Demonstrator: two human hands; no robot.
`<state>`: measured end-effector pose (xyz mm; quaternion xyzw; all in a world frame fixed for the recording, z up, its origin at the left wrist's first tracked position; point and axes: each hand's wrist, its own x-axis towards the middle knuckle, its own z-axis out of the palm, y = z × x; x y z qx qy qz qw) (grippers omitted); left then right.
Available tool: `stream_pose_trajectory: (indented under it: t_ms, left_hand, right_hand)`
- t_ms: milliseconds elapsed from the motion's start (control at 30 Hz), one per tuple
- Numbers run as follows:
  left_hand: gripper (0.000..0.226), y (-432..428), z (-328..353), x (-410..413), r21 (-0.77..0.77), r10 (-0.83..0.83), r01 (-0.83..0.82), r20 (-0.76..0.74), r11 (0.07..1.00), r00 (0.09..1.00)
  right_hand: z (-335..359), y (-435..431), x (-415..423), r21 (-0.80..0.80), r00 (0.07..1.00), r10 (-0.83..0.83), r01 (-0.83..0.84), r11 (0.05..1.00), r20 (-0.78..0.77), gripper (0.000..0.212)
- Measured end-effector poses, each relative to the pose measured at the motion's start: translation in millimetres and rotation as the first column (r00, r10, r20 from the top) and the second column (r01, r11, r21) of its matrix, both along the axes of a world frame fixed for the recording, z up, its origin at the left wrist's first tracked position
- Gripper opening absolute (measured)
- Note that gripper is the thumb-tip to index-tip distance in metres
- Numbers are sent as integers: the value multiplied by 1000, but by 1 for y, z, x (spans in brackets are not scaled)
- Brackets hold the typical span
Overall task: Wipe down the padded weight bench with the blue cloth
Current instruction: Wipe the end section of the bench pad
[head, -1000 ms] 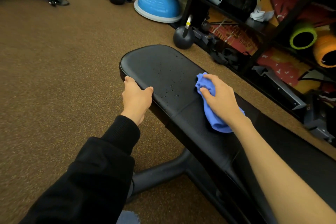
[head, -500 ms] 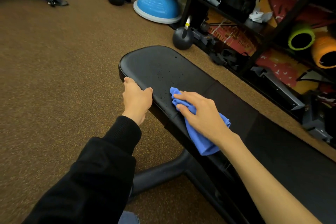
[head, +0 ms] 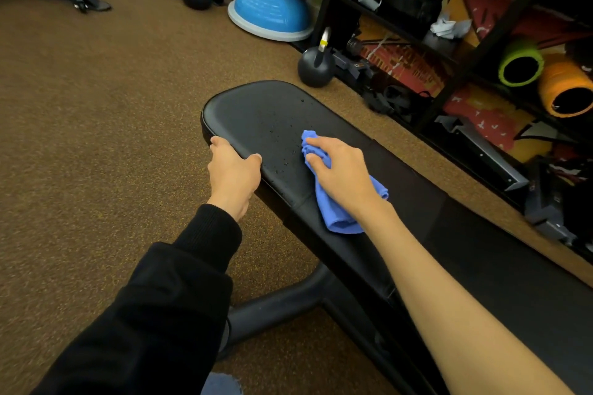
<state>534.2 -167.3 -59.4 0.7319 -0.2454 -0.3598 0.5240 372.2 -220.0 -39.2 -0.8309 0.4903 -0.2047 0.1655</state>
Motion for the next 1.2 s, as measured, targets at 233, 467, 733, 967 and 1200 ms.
stream_pose_trajectory:
  t_ms: [233, 467, 733, 967, 1200]
  left_hand:
    - [61, 0, -2, 1, 8, 14, -14, 23, 1000, 1000]
    - [59, 0, -3, 4, 25, 21, -21, 9, 999, 1000]
    - [55, 0, -3, 2, 19, 30, -31, 23, 999, 999]
    - [52, 0, -2, 2, 34, 38, -41, 69, 999, 997]
    - [53, 0, 0, 1, 45, 35, -37, 51, 998, 998]
  right_hand:
    - [-8, 42, 5, -17, 970, 233, -232, 973, 67, 32]
    - [-5, 33, -7, -58, 962, 274, -274, 960, -8, 30]
    - [-5, 22, 35, -53, 988, 153, -152, 987, 17, 31]
    - [-6, 49, 8, -19, 963, 265, -265, 964, 51, 31]
    - [-3, 36, 23, -16, 970, 244, -243, 970, 13, 26]
